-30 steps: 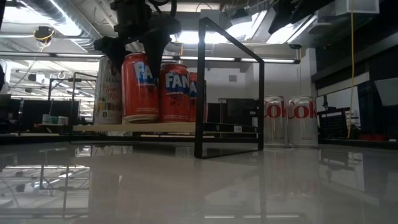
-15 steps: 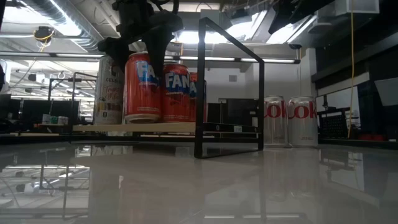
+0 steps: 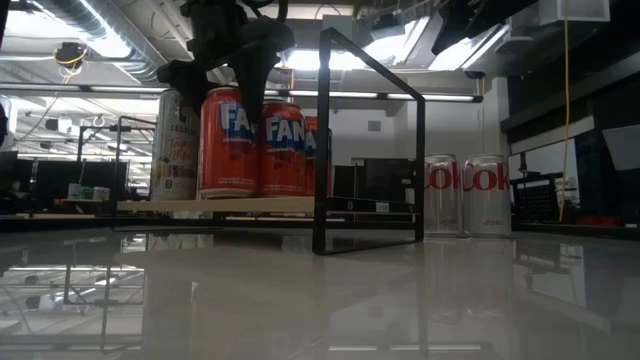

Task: Place canned beverage on shelf
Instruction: Put the red soda can aligned with the other red soda can on the shelf, then put the left red-silver soda can on the shelf

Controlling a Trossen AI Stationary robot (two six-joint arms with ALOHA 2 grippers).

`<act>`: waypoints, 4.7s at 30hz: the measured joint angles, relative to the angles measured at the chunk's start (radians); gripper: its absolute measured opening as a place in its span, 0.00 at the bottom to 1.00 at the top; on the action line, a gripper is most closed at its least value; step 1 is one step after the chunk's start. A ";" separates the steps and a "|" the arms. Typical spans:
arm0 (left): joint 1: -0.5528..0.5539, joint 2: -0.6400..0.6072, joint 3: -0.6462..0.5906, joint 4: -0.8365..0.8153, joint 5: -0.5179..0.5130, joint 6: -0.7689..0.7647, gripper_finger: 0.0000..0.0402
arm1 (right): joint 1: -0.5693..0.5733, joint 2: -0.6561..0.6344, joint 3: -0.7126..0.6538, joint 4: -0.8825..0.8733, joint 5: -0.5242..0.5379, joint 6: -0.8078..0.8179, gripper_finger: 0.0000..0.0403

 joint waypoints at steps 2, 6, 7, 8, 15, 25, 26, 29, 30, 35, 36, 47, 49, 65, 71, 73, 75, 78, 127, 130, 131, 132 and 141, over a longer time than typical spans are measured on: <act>0.000 0.000 0.000 0.000 0.003 0.000 0.80 | 0.000 0.000 0.000 0.000 0.000 0.000 0.94; 0.000 0.000 0.000 0.000 0.037 -0.001 0.80 | 0.000 0.000 0.000 0.000 0.000 0.000 0.94; 0.000 0.000 0.000 0.000 0.039 -0.001 0.80 | 0.000 0.000 0.000 0.000 0.000 0.000 0.94; 0.000 0.000 0.000 0.000 0.039 -0.001 0.80 | 0.000 0.000 0.000 0.000 0.000 0.000 0.94; 0.000 0.000 0.000 0.000 0.026 -0.001 0.80 | 0.000 0.000 0.000 0.000 0.000 0.000 0.94; 0.000 0.000 0.000 0.000 0.016 -0.045 0.80 | 0.000 0.000 0.000 0.000 0.000 0.000 0.94; 0.000 0.000 0.000 0.000 0.013 -0.046 0.80 | 0.000 0.000 0.000 0.000 0.000 0.000 0.94; 0.000 0.000 0.000 -0.001 0.007 -0.045 0.80 | 0.000 0.000 0.000 0.000 0.000 0.000 0.94; 0.000 0.000 0.000 -0.001 0.007 -0.045 0.80 | 0.000 0.000 0.000 0.000 0.000 0.000 0.94; 0.001 0.000 0.000 -0.005 -0.009 -0.045 0.80 | 0.000 0.000 0.000 0.000 0.000 0.000 0.94; 0.001 0.000 0.000 -0.005 -0.009 -0.045 0.80 | 0.000 0.000 0.000 0.000 0.000 0.000 0.94; -0.003 0.000 0.000 0.011 -0.007 -0.044 0.80 | 0.000 0.000 0.000 0.000 0.000 0.000 0.94; -0.003 0.000 0.000 0.020 -0.007 -0.043 0.81 | 0.000 0.000 0.000 0.001 0.000 0.000 0.94; -0.003 0.000 0.000 0.024 -0.018 -0.020 0.98 | 0.000 0.000 0.000 0.001 0.000 0.000 0.94; -0.023 0.000 0.000 0.038 -0.019 -0.025 0.98 | 0.000 0.000 0.000 0.001 0.000 0.000 0.94; -0.034 -0.009 0.000 0.039 -0.021 -0.026 0.98 | 0.000 0.000 0.000 0.001 0.000 0.000 0.94; -0.044 -0.024 0.000 0.048 -0.030 -0.030 0.98 | 0.000 0.000 0.000 0.001 0.000 0.000 0.94; -0.063 -0.051 0.000 0.053 -0.051 -0.052 0.98 | 0.000 0.000 0.000 0.001 0.000 0.000 0.94; -0.329 -0.218 0.000 0.533 -0.281 0.454 0.98 | 0.000 0.000 0.000 0.062 0.007 0.002 0.94; -0.329 -0.218 0.000 0.533 -0.281 0.455 0.98 | 0.000 0.000 0.000 0.059 0.023 0.006 0.94; -0.329 -0.218 0.000 0.533 -0.281 0.455 0.98 | 0.000 0.000 0.000 0.058 0.039 0.008 0.94; -0.329 -0.218 0.000 0.533 -0.282 0.455 0.98 | 0.000 0.000 0.000 0.060 0.058 0.010 0.94; -0.325 -0.217 0.000 0.532 -0.290 0.454 0.98 | 0.000 0.028 0.000 0.118 0.345 0.027 0.94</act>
